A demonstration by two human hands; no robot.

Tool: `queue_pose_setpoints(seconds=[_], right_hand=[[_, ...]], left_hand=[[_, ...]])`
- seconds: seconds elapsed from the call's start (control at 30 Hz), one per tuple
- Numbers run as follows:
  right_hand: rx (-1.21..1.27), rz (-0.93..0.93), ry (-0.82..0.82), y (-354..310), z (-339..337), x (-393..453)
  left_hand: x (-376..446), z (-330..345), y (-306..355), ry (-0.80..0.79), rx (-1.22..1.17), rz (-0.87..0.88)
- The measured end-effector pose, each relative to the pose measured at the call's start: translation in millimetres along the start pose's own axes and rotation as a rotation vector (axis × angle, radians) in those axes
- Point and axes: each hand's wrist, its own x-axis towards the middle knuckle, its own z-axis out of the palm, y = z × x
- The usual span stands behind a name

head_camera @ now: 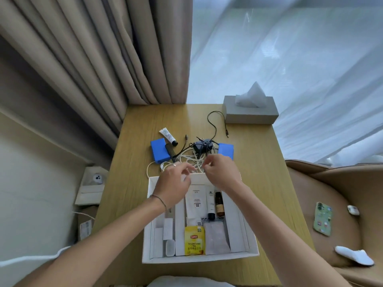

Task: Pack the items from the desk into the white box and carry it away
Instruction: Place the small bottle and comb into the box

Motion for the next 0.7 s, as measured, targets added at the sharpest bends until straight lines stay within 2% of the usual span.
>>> queue_pose_setpoints(seconds=[0.13,0.33,0.7], right_hand=[[0.051,-0.030,-0.081,-26.5,21.9,34.4],[0.004,0.009,-0.232,-52.1,65.0,93.4],[-0.058,0.143,-0.249,-66.5,123.0,159.6]], left_hand=[[18.0,-30.5,-16.2,0.080,0.021,-0.054],[39.0,-60.2,-50.0,0.080,0.051,-0.138],[56.2,-69.4,-102.7,0.061,0.104,-0.229]])
